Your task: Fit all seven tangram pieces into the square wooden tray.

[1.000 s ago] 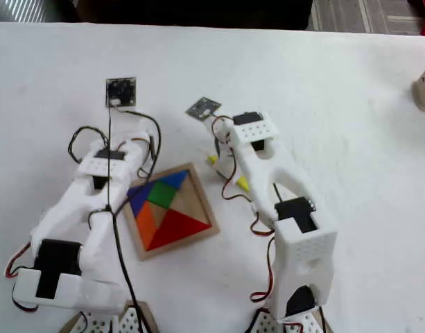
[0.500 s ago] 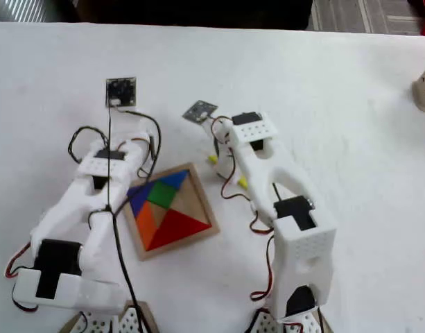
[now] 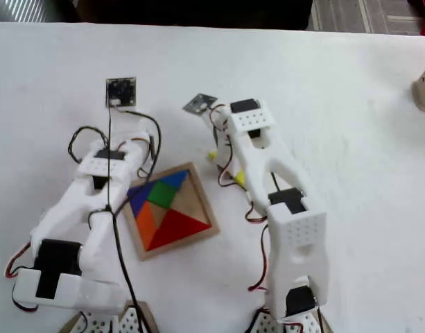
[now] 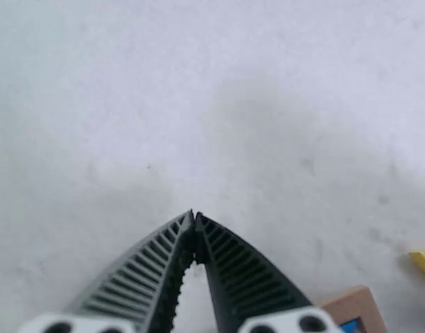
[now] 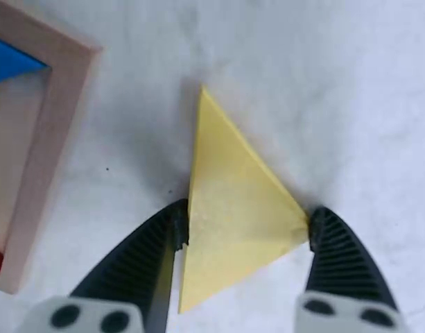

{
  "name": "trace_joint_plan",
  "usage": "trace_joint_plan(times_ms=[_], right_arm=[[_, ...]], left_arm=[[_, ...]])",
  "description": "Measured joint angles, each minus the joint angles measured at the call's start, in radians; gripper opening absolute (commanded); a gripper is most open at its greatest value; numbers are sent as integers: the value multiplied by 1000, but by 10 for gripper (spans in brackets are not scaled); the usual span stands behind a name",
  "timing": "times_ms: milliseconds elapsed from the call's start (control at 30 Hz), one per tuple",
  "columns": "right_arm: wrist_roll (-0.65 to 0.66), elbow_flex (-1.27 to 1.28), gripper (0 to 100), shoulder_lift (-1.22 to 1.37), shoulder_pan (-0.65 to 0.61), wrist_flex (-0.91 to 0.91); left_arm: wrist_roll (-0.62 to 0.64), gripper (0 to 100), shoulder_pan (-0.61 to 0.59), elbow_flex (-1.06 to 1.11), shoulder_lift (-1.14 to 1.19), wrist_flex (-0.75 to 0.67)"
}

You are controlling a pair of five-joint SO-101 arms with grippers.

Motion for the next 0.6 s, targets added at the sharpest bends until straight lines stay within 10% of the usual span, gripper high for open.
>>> trace_joint_plan(times_ms=[600], right_arm=[[-72,-5,166,-6,17,6]], left_arm=[[0,24,0,0,0,0]])
